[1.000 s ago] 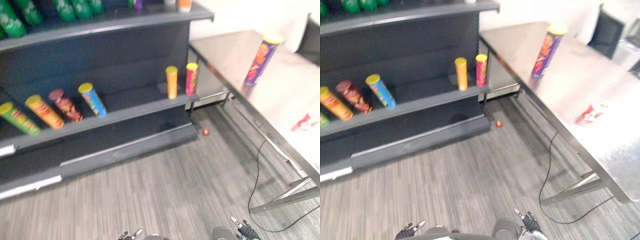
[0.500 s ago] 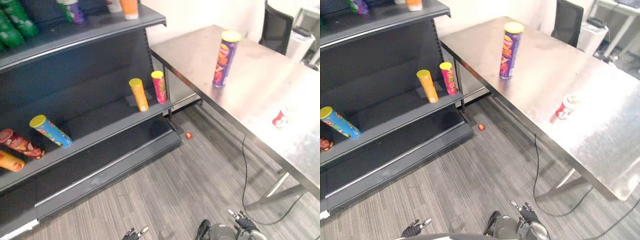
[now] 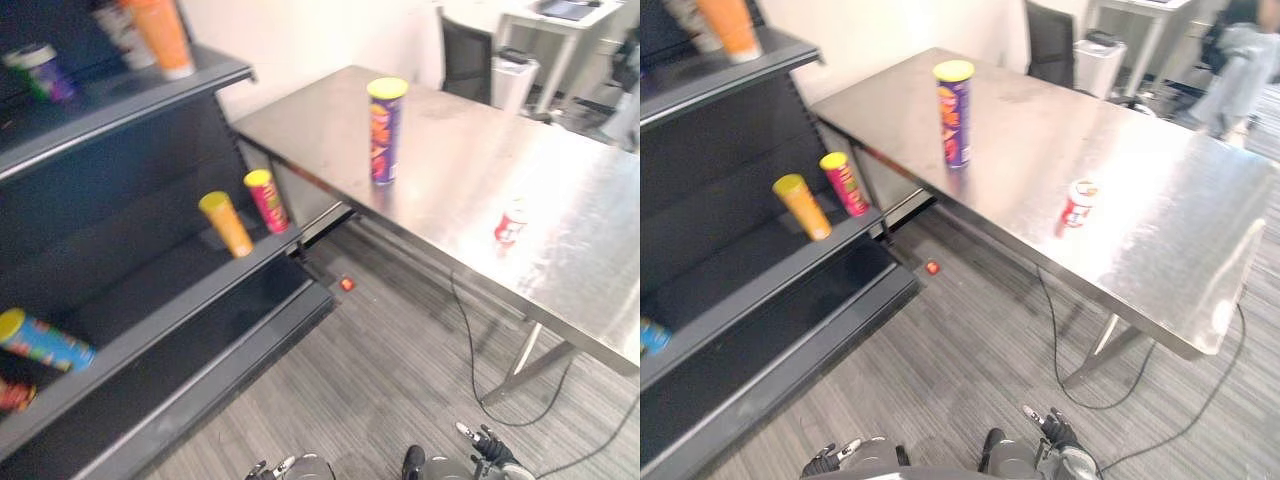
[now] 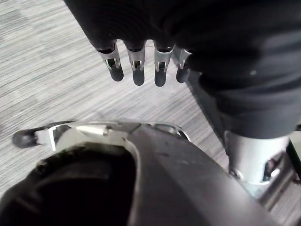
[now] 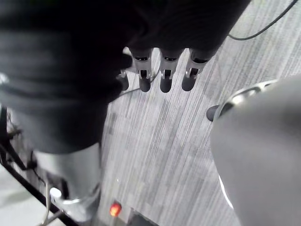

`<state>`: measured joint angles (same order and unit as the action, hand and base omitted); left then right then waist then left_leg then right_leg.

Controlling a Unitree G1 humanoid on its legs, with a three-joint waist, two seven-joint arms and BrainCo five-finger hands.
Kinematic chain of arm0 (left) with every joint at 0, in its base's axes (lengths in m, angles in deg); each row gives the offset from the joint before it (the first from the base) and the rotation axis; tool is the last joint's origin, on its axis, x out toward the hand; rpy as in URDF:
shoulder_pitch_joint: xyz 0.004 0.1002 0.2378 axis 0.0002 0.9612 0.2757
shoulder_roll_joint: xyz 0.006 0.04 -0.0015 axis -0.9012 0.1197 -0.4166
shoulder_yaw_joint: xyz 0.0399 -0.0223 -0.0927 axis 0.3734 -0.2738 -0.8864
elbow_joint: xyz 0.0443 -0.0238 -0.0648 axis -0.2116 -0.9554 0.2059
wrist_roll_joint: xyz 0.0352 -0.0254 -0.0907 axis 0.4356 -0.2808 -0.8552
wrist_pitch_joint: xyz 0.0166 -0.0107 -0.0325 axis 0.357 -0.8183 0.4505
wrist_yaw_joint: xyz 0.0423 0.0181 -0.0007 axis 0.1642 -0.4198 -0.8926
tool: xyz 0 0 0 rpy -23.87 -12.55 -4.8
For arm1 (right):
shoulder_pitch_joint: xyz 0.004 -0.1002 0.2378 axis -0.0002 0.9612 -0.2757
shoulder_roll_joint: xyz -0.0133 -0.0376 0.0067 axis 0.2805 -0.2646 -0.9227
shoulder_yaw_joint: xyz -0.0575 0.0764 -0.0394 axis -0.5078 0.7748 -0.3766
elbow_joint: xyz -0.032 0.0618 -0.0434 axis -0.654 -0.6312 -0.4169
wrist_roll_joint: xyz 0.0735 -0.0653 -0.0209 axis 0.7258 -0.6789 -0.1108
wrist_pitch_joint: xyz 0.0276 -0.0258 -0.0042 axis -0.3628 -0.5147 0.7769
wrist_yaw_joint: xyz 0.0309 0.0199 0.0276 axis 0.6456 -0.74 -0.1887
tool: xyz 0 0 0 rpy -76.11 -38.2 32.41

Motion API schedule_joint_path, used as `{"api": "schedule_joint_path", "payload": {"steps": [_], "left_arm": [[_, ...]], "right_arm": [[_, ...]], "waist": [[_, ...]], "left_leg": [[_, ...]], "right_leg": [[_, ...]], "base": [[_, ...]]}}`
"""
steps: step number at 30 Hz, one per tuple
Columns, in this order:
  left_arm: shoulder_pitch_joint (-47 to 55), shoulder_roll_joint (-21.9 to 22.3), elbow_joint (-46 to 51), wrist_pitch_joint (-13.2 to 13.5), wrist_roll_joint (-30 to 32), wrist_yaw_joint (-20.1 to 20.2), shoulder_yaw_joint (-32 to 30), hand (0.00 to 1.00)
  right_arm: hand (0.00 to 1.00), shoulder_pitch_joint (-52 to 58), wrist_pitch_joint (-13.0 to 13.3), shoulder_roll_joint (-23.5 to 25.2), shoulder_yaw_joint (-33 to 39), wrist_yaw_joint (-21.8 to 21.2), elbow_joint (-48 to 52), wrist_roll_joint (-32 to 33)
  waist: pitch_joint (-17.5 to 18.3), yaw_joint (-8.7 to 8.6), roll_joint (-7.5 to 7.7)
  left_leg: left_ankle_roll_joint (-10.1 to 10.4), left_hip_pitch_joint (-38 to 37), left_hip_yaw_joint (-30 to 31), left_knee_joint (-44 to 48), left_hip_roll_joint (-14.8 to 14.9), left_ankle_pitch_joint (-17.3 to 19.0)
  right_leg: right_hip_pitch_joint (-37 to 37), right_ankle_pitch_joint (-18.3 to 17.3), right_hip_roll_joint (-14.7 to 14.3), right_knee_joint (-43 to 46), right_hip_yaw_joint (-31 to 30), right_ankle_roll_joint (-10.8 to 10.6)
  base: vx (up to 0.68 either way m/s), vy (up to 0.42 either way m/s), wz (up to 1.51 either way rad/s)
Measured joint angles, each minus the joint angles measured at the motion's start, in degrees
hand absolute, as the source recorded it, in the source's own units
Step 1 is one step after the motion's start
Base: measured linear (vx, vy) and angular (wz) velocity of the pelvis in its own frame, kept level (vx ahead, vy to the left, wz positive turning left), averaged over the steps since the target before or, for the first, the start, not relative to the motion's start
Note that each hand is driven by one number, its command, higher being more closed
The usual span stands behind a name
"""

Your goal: Put the gum and the chips on the shelf.

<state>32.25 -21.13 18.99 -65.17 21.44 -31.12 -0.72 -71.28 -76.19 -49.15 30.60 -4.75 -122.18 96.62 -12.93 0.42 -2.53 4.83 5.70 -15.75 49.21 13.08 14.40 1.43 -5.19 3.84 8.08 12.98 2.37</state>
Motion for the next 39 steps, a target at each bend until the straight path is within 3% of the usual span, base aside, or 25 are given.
{"api": "schedule_joint_path", "payload": {"steps": [3,4,6,7,8,10,11,13,16,22,27,34,39], "left_arm": [[0.46,0.1,0.88,0.17,0.0,-0.29,-1.46,0.0],[0.58,0.08,1.01,0.24,0.03,-0.58,-1.7,0.0],[1.02,0.5,0.85,0.17,0.04,-0.68,-2.72,0.0],[1.17,0.89,0.57,0.04,0.03,-0.64,-3.47,0.0],[1.1,-0.07,0.24,0.17,0.03,-0.68,-3.77,0.0],[0.86,-1.03,-0.43,0.08,0.08,-0.68,-3.78,0.0],[1.02,-1.08,-0.64,0.1,0.34,-0.75,-3.7,0.0],[0.65,-1.07,-1.19,0.12,0.64,-0.69,-3.53,0.0],[0.13,-1.3,-1.43,0.12,1.1,-0.47,-2.32,0.0],[0.12,-1.66,-1.74,0.11,1.75,0.18,0.97,0.0],[-0.44,-1.77,-2.72,0.12,2.84,0.45,0.98,0.0],[-0.07,-2.04,-2.41,0.11,2.82,0.63,0.56,0.0],[1.16,-1.82,-2.41,-0.15,2.92,0.68,-1.37,0.0]], "right_arm": [[0.0,0.26,0.02,-0.03,0.41,0.47,-0.27,-0.03],[0.0,0.35,0.05,-0.01,0.6,0.48,-0.25,-0.02],[0.0,0.69,0.06,-0.44,0.82,0.46,-0.12,-0.02],[0.0,1.22,-0.03,-0.91,0.86,0.44,-0.27,-0.1],[0.0,2.27,-0.03,-0.14,0.81,0.36,-0.28,-0.15],[0.0,3.45,-0.11,0.85,0.71,0.33,-0.62,-0.19],[0.0,3.73,-0.09,0.86,0.72,0.32,-0.96,-0.19],[0.0,3.91,0.01,0.72,0.87,0.25,-1.13,-0.19],[0.0,3.49,0.0,0.82,1.75,0.11,-1.6,-0.14],[0.0,2.59,0.06,0.61,1.78,-0.75,-2.54,-0.07],[0.0,3.98,-0.1,0.77,4.81,-0.55,-4.08,-0.11],[0.0,5.17,-0.82,2.24,15.6,1.67,-5.6,1.22],[0.0,5.15,-0.84,0.96,29.07,3.27,-5.18,4.72]], "waist": [[-0.1,-0.18,0.35],[-0.06,-0.18,0.27],[0.31,-0.26,-0.6],[0.71,-0.22,-1.41],[1.62,-0.36,0.65],[2.07,-0.25,2.44],[2.53,-0.43,2.58],[3.24,-1.03,2.77],[3.52,-1.78,2.64],[3.74,-1.66,1.74],[3.76,-1.89,1.75],[4.3,-1.65,2.72],[5.56,-1.83,2.88]], "left_leg": [[0.51,-0.08,9.48,-19.83,-2.51,0.05],[0.95,-0.58,13.48,-27.81,-2.85,-0.96],[1.65,-0.93,18.14,-35.47,-2.29,-2.3],[3.2,-1.19,17.85,-35.35,-3.18,-5.85],[2.48,-1.99,16.06,-35.7,-5.19,-5.02],[1.36,-3.84,13.58,-36.44,-7.81,-4.36],[0.08,-5.18,12.19,-37.03,-9.29,-4.46],[-0.36,-6.88,11.11,-37.9,-11.56,-4.29],[-0.51,-7.95,9.7,-38.13,-11.88,-4.19],[-0.51,-12.8,2.97,-39.68,-8.29,-4.15],[-0.51,-12.81,2.42,-40.32,-8.61,-4.15],[-0.41,-12.74,3.45,-44.29,-8.43,-4.72],[-0.18,-12.8,2.08,-46.26,-8.29,-4.79]], "right_leg": [[0.68,-1.01,1.36,0.01,-5.91,-2.04],[0.42,-0.85,1.83,-0.24,-7.53,-3.59],[0.29,-0.11,1.63,-1.29,-9.6,-6.04],[1.3,1.23,2.14,-3.51,-10.82,-8.35],[2.46,1.91,4.32,-5.07,-11.3,-9.34],[2.99,2.38,6.92,-5.26,-12.34,-9.33],[3.26,2.75,8.39,-5.41,-12.46,-9.92],[3.95,3.28,10.22,-6.22,-12.55,-10.7],[3.79,3.41,10.67,-5.67,-13.24,-10.78],[-1.42,3.73,6.89,1.58,-14.2,-10.35],[-0.85,4.49,7.34,-2.58,-10.84,-9.98],[0.97,6.49,6.97,-9.89,-6.93,-9.98],[0.9,6.78,6.93,-12.45,-6.51,-9.59]], "base": [[0.14,0.253,-1.21],[0.18,0.442,-1.32],[0.18,0.406,-0.94],[0.25,0.397,-0.69],[0.28,0.376,-0.61],[0.28,0.299,-0.43],[0.25,0.262,-0.41],[0.27,0.248,-0.33],[0.17,0.11,-0.24],[0.05,-0.041,-0.73],[-0.05,-0.054,-0.27],[-0.14,-0.042,0.07],[-0.06,-0.005,-0.18]]}}
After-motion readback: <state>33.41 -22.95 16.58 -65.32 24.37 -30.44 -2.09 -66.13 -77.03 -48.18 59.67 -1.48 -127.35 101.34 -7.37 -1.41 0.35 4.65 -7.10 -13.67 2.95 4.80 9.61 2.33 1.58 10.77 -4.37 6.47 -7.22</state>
